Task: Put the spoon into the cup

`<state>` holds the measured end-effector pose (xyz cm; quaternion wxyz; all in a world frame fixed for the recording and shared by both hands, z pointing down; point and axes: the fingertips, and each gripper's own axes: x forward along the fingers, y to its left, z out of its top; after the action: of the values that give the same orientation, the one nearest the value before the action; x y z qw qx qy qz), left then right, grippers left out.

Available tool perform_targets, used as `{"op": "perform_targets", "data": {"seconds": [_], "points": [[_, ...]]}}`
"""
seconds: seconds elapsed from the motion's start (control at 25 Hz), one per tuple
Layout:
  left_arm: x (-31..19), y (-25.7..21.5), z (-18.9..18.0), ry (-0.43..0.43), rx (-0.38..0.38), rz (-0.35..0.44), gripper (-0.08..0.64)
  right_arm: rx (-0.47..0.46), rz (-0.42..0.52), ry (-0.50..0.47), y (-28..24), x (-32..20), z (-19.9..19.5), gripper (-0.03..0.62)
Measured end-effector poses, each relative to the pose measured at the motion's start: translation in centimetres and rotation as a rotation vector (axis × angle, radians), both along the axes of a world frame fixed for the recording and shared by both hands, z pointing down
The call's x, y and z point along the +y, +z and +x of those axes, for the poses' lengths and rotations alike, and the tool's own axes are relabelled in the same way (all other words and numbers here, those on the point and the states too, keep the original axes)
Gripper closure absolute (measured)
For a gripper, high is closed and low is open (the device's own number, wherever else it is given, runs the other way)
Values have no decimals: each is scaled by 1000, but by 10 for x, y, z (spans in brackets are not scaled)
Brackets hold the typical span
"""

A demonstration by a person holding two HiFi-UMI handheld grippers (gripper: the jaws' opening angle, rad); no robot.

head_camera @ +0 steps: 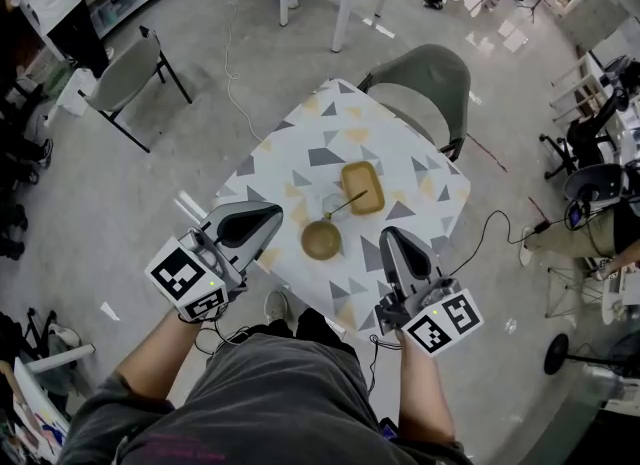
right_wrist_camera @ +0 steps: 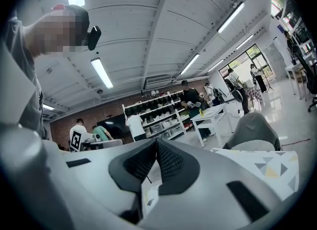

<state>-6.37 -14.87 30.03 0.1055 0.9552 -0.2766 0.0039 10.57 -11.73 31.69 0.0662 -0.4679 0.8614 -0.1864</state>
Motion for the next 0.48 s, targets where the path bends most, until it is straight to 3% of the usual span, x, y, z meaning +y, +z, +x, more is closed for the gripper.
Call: {"op": "perform_targets", "data": {"seconds": [0.48], "points": [[-4,6,6,-9,1,-12,545,-23,-35,-5,13,-11,5,572]]}}
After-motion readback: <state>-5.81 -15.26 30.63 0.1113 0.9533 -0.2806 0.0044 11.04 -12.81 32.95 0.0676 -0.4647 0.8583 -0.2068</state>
